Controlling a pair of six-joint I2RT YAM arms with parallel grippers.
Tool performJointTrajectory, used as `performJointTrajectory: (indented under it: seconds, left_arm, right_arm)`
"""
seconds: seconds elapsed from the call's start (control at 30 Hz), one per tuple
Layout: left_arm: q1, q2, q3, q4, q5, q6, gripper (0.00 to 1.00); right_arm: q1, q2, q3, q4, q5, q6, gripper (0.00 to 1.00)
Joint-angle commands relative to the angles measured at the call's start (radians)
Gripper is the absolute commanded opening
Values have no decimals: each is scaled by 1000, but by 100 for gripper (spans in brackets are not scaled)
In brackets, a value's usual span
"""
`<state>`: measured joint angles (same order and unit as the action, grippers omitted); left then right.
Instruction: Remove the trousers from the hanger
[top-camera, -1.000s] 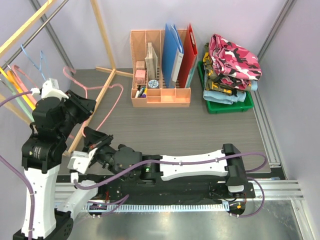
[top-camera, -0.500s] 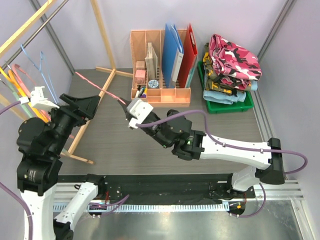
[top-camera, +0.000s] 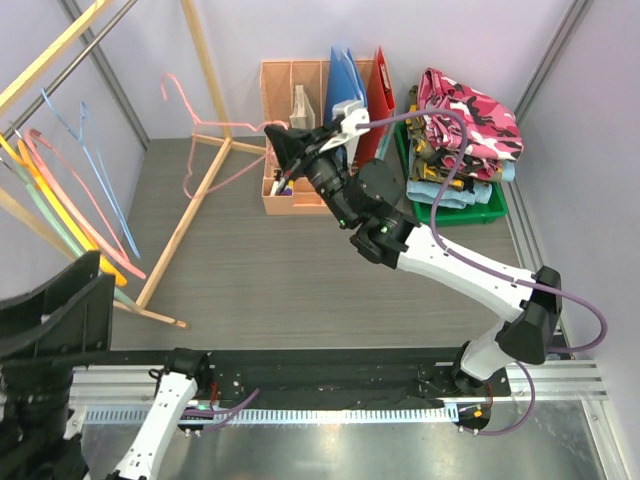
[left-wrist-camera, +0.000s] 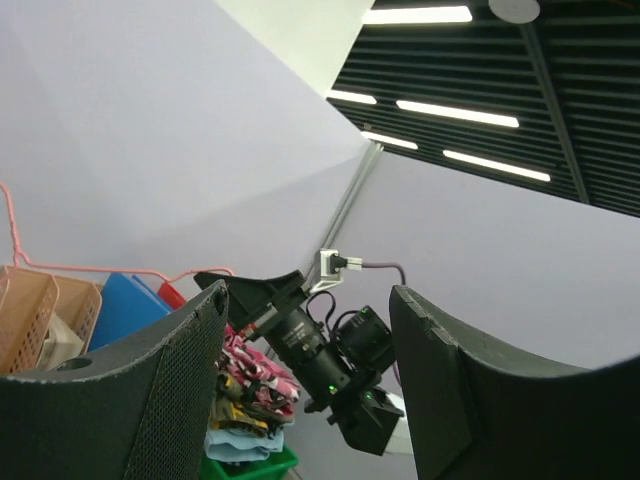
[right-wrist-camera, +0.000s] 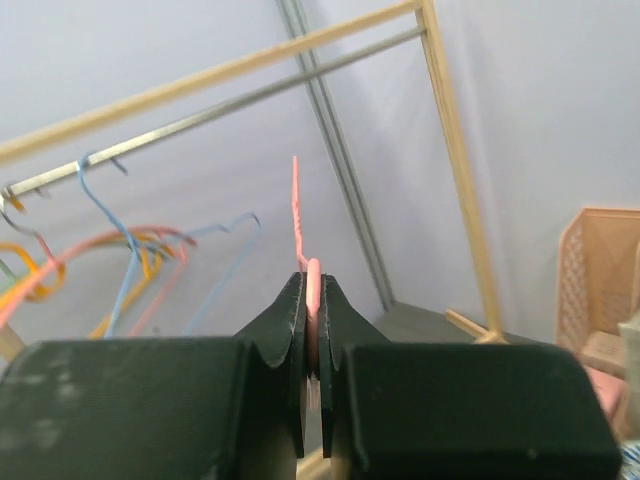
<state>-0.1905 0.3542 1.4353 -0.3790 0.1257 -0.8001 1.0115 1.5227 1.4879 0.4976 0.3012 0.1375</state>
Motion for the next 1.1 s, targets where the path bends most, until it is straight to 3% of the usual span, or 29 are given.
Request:
performJointTrajectory:
  seconds: [0.0,0.17,0.43,0.7,1.07]
  left_arm:
    - [-1,-62,-1,-114,35,39,67]
    - [-3,-159,-64,-248,52,64,67]
    - [-1,-250,-145,-362,48,55,67]
    - [-1,-233,-135,-371,72,56,66]
    - [-3,-219,-128,-386,84,81,67]
  right_arm:
    - [-45,40,109,179,-8,313,1]
    - [-91,109,155,237,28,548,1]
    - [-126,214,222,291,32,777,1]
    - [-126,327,314,334,59,797,1]
    - [-140,435,488,268,67,783,1]
